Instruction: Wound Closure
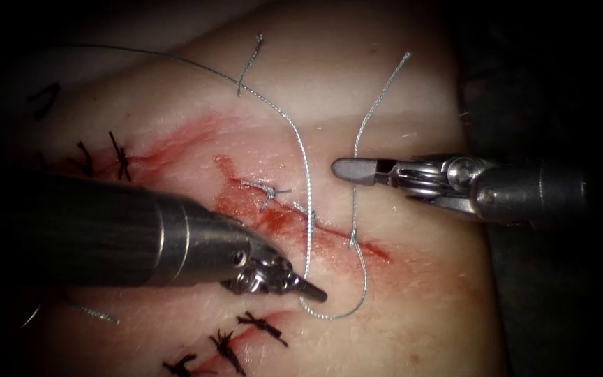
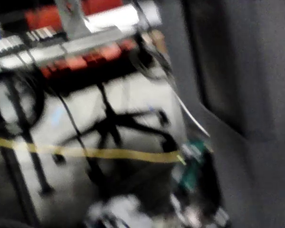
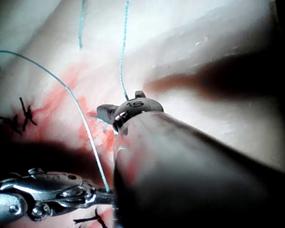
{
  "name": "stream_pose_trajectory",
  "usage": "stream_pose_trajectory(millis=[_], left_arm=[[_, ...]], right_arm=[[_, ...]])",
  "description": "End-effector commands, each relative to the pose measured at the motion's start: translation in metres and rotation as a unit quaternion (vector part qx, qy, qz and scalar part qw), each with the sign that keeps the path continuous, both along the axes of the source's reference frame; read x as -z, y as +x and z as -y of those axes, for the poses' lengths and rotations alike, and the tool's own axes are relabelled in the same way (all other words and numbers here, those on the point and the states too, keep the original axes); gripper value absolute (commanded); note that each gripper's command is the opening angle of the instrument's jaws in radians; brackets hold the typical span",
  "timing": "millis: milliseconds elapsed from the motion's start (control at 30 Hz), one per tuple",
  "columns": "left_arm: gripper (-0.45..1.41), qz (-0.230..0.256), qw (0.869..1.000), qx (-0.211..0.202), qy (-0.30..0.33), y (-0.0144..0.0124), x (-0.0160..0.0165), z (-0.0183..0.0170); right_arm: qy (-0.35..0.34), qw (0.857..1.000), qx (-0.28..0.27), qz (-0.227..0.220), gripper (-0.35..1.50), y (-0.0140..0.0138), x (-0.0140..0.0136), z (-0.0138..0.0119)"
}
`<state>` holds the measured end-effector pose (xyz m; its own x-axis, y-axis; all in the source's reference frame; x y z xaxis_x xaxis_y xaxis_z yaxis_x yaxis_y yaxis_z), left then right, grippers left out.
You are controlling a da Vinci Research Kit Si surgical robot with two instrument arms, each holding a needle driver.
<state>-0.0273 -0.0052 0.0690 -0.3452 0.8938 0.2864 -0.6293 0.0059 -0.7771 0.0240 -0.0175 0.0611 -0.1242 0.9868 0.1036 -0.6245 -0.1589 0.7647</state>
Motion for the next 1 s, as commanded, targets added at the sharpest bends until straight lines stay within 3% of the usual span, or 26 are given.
stream_pose_trajectory(millis=[33,67,100,133,267,633,1000], left_arm=[[-0.45,0.0,1.0,-0.001,0.001,-0.0005,-0.0005,0.0003],[-0.45,0.0,1.0,-0.001,0.001,-0.0005,-0.0004,0.0003],[-0.45,0.0,1.0,-0.002,0.002,-0.0005,-0.0004,0.0004],[-0.45,0.0,1.0,-0.002,0.002,-0.0006,-0.0003,0.0004],[-0.45,0.001,1.0,-0.006,0.006,-0.0007,0.0,0.0006],[-0.45,0.01,0.998,-0.047,0.031,-0.0017,0.0004,0.003],[-0.45,0.026,0.992,-0.105,0.072,-0.0029,0.0013,0.0067]], right_arm=[[-0.009,1.0,0.004,0.002,0.57,0.001,-0.0006,-0.0004],[-0.009,1.0,0.002,0.002,0.54,0.001,-0.0007,-0.0006],[-0.009,1.0,0.002,0.003,0.27,0.001,-0.0008,-0.0007],[-0.012,1.0,0.002,0.002,-0.35,0.0009,-0.001,-0.0009],[-0.012,1.0,0.004,-0.005,-0.35,0.0007,-0.0014,-0.0014],[-0.013,0.999,0.02,0.036,-0.35,0.0003,-0.0033,-0.0017],[-0.026,0.996,0.04,0.079,-0.35,0.0001,-0.0073,-0.0006]])
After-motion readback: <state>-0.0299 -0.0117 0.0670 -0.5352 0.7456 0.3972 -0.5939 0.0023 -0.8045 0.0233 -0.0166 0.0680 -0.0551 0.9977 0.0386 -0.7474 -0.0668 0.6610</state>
